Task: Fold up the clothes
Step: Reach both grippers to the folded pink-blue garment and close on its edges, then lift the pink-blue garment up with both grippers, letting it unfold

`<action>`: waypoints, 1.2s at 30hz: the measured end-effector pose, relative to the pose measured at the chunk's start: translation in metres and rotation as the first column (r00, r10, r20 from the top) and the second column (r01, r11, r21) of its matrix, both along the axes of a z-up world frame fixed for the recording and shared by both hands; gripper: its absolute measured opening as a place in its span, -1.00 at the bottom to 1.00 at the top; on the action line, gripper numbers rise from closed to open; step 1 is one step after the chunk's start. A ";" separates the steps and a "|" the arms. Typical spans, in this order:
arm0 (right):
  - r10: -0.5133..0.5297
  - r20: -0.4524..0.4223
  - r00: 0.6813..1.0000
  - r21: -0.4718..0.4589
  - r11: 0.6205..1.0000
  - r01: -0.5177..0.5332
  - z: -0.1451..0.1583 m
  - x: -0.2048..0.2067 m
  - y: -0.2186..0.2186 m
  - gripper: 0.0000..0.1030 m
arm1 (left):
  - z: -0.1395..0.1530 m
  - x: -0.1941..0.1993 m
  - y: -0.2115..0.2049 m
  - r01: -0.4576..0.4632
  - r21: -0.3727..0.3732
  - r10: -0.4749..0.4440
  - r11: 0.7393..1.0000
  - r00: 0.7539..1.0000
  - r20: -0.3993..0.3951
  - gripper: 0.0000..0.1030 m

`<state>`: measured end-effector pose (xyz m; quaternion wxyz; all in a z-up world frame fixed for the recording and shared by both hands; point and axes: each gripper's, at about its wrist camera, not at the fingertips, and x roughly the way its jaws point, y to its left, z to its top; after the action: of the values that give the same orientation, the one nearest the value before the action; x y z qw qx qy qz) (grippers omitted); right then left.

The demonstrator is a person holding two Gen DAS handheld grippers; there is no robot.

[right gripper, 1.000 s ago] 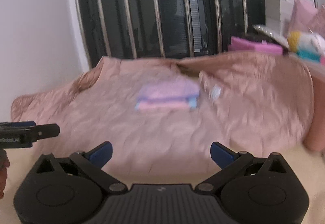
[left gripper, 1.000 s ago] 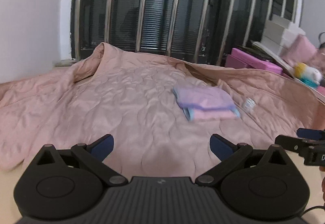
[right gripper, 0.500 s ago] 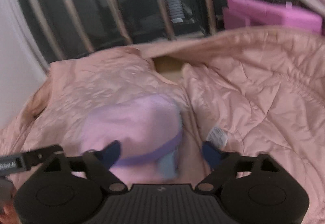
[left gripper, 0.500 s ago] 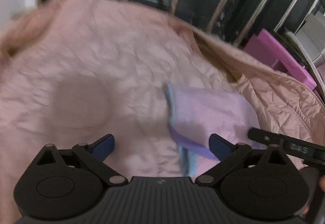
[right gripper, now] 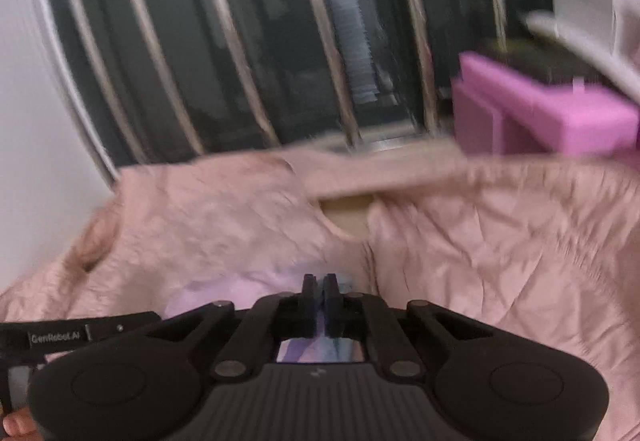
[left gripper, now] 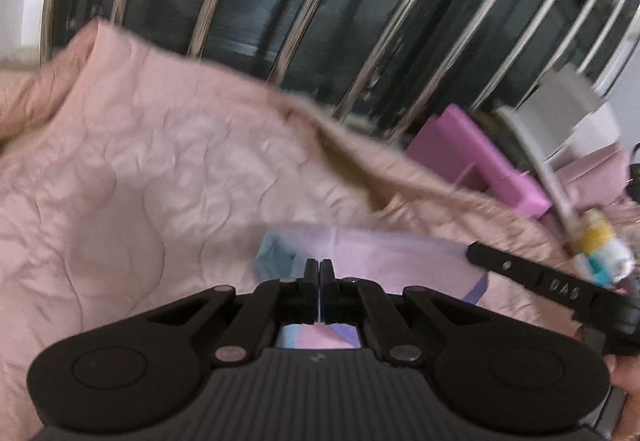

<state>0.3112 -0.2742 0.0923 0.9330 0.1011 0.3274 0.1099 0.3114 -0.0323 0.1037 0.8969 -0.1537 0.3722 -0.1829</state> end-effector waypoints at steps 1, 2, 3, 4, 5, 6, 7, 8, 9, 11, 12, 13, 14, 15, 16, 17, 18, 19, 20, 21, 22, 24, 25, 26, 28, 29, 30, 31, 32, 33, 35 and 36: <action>0.011 0.017 1.000 0.000 1.000 -0.011 0.009 -0.006 0.001 -0.95 | 0.012 -0.006 0.002 0.002 -0.009 -0.002 1.000 1.000 0.022 -1.00; 0.022 0.033 0.999 0.000 1.000 -0.022 0.018 -0.013 0.002 -0.95 | 0.026 -0.012 0.003 0.007 -0.017 -0.006 1.000 0.999 0.044 -1.00; 0.030 0.051 0.998 0.003 1.000 -0.030 0.028 -0.019 0.003 -0.96 | 0.042 -0.020 0.005 0.011 -0.029 -0.009 1.000 0.997 0.073 -1.00; 0.033 0.078 0.996 0.009 0.999 -0.034 0.040 -0.027 0.004 -0.96 | 0.059 -0.030 0.008 0.017 -0.043 -0.012 0.999 0.994 0.107 -1.00; 0.035 0.110 0.993 0.017 0.999 -0.037 0.053 -0.034 0.003 -0.96 | 0.076 -0.040 0.010 0.023 -0.056 -0.015 0.998 0.990 0.141 -1.00; 0.033 0.141 0.989 0.031 0.999 -0.038 0.067 -0.043 0.002 -0.96 | 0.093 -0.050 0.012 0.030 -0.069 -0.017 0.997 0.984 0.175 -1.00; 0.036 0.179 0.983 0.044 0.998 -0.044 0.085 -0.055 0.001 -0.96 | 0.112 -0.064 0.016 0.039 -0.084 -0.020 0.996 0.976 0.216 -1.00; 0.038 0.220 0.975 0.048 0.998 -0.049 0.103 -0.067 0.000 -0.96 | 0.132 -0.079 0.020 0.048 -0.099 -0.021 0.994 0.967 0.256 -1.00; 0.038 0.261 0.965 0.049 0.997 -0.053 0.121 -0.081 0.001 -0.96 | 0.153 -0.097 0.024 0.060 -0.107 -0.024 0.993 0.952 0.305 -1.00; 0.048 0.348 0.936 0.050 0.996 -0.070 0.161 -0.113 0.002 -0.96 | 0.196 -0.135 0.032 0.072 -0.114 -0.021 0.991 0.917 0.398 -1.00; 0.057 0.394 0.917 0.049 0.995 -0.082 0.182 -0.131 0.003 -0.96 | 0.217 -0.156 0.036 0.070 -0.120 -0.009 0.990 0.895 0.446 -1.00; 0.065 0.438 0.897 0.044 0.995 -0.093 0.203 -0.150 0.004 -1.00 | 0.239 -0.177 0.041 0.068 -0.125 0.003 0.990 0.871 0.492 -1.00; 0.074 0.481 0.874 0.023 0.995 -0.097 0.223 -0.169 0.007 -1.00 | 0.257 -0.196 0.048 0.074 -0.131 0.007 0.989 0.845 0.535 -1.00; 0.084 0.522 0.849 0.002 0.995 -0.100 0.243 -0.188 0.009 -1.00 | 0.274 -0.214 0.053 0.082 -0.138 0.011 0.987 0.822 0.570 -1.00; 0.094 0.560 0.823 -0.019 0.995 -0.101 0.262 -0.206 0.012 -1.00 | 0.287 -0.228 0.054 0.083 -0.128 0.009 0.988 0.804 0.594 -1.00; 0.099 0.586 0.804 -0.032 0.995 -0.099 0.279 -0.222 0.014 -1.00 | 0.299 -0.242 0.056 0.083 -0.116 0.006 0.990 0.786 0.618 -1.00; 0.111 0.604 0.789 -0.053 0.994 -0.099 0.293 -0.236 0.017 -1.00 | 0.302 -0.251 0.055 0.064 -0.097 0.010 0.993 0.781 0.625 -1.00; 0.125 0.612 0.781 -0.078 0.992 -0.099 0.301 -0.246 0.021 -1.00 | 0.304 -0.259 0.054 0.045 -0.077 0.014 0.996 0.775 0.631 -1.00; 0.143 0.604 0.784 -0.103 0.990 -0.101 0.301 -0.252 0.026 -1.00 | 0.293 -0.262 0.051 0.050 -0.039 -0.015 0.998 0.790 0.613 -1.00; 0.159 0.596 0.787 -0.128 0.986 -0.103 0.301 -0.258 0.031 -1.00 | 0.283 -0.265 0.048 0.056 -0.001 -0.045 0.998 0.804 0.593 -1.00; 0.179 0.582 0.793 -0.154 0.982 -0.109 0.299 -0.263 0.036 -1.00 | 0.263 -0.268 0.045 0.046 0.049 -0.066 0.998 0.818 0.572 -0.98; 0.248 0.496 0.832 -0.204 0.965 -0.166 0.269 -0.265 0.046 -0.96 | 0.213 -0.276 0.040 0.041 0.142 -0.110 0.989 0.846 0.521 -0.77; 0.288 0.435 0.853 -0.229 0.952 -0.205 0.245 -0.269 0.049 -0.78 | 0.183 -0.281 0.038 0.047 0.183 -0.133 0.982 0.861 0.491 -0.38; 0.324 0.372 0.870 -0.250 0.938 -0.242 0.221 -0.272 0.053 -0.61 | 0.153 -0.287 0.037 0.054 0.224 -0.155 0.973 0.874 0.460 0.10; 0.376 0.265 0.888 -0.257 0.915 -0.311 0.159 -0.285 0.053 0.14 | 0.089 -0.304 0.031 0.101 0.287 -0.210 0.953 0.900 0.381 0.18; 0.400 0.213 0.892 -0.256 0.903 -0.344 0.125 -0.292 0.052 0.14 | 0.057 -0.313 0.028 0.126 0.316 -0.236 0.940 0.911 0.339 0.18; 0.404 0.165 0.900 -0.246 0.900 -0.359 0.095 -0.298 0.049 0.14 | 0.030 -0.320 0.023 0.152 0.327 -0.254 0.933 0.920 0.298 0.18; 0.398 0.105 0.911 -0.230 0.901 -0.367 0.060 -0.305 0.046 0.13 | 0.004 -0.327 0.018 0.178 0.337 -0.272 0.924 0.928 0.256 0.18; 0.396 0.050 0.917 -0.215 0.901 -0.377 0.026 -0.312 0.042 0.12 | -0.016 -0.330 0.015 0.196 0.342 -0.283 0.919 0.932 0.226 0.18; 0.396 0.024 0.918 -0.209 0.900 -0.383 0.003 -0.321 0.038 0.06 | -0.035 -0.334 0.012 0.214 0.347 -0.294 0.913 0.935 0.197 0.18; 0.377 -0.008 0.926 -0.209 0.905 -0.370 -0.030 -0.335 0.034 0.02 | -0.060 -0.335 0.004 0.224 0.360 -0.302 0.905 0.937 0.174 0.21; 0.373 -0.010 0.928 -0.213 0.906 -0.366 -0.038 -0.342 0.034 0.02 | -0.066 -0.333 -0.001 0.217 0.370 -0.299 0.903 0.937 0.182 0.27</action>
<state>-0.0304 -0.2401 0.0546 0.9056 -0.0642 0.3360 0.2506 -0.0220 -0.0336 0.0374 0.9149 0.0791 0.3070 -0.2498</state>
